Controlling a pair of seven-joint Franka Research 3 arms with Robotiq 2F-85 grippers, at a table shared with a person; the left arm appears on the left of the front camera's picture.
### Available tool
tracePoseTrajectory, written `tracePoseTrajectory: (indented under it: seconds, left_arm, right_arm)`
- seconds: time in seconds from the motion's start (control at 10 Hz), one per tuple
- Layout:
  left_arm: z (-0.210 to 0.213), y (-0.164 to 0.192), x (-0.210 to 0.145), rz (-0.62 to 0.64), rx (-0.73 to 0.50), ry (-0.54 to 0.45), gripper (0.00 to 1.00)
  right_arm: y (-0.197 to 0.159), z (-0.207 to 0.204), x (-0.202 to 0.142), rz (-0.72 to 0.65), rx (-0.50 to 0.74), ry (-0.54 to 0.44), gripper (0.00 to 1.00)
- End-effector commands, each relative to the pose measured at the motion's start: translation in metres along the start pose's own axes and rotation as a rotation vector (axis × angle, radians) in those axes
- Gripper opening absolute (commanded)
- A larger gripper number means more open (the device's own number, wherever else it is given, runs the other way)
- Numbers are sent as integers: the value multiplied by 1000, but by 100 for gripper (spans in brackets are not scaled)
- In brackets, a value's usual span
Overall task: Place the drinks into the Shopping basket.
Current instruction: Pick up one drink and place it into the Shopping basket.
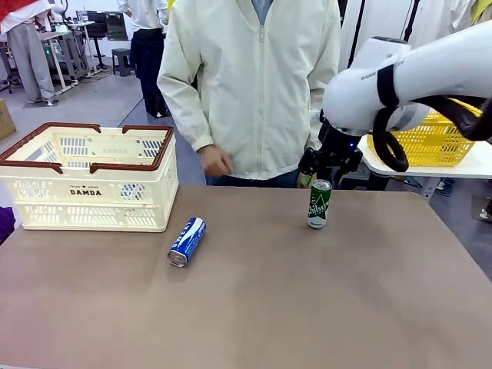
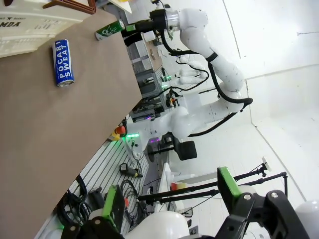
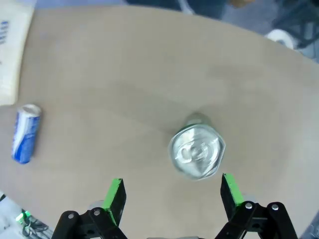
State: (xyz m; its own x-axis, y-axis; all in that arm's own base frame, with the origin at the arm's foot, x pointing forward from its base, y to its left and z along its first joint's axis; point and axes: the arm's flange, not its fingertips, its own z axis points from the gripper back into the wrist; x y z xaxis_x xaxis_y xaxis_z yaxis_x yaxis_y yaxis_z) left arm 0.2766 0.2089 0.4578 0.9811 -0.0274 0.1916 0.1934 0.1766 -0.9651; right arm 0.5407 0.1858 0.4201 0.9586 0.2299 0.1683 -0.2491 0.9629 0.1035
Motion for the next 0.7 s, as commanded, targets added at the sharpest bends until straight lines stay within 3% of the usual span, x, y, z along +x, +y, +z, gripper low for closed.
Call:
tracePoseTrajectory:
  seconds: [0.0, 0.5, 0.6]
  left_arm:
    - [1, -3, -1, -5, -24, -7, 100]
    - [1, -3, -1, -5, -24, -7, 100]
    - [1, -3, -1, -5, -24, -7, 100]
  right_arm:
    - [7, 7, 1, -28, -115, 57, 100]
    - [10, -31, 10, -84, -188, 29, 100]
    - [12, -37, 10, -82, -216, -13, 100]
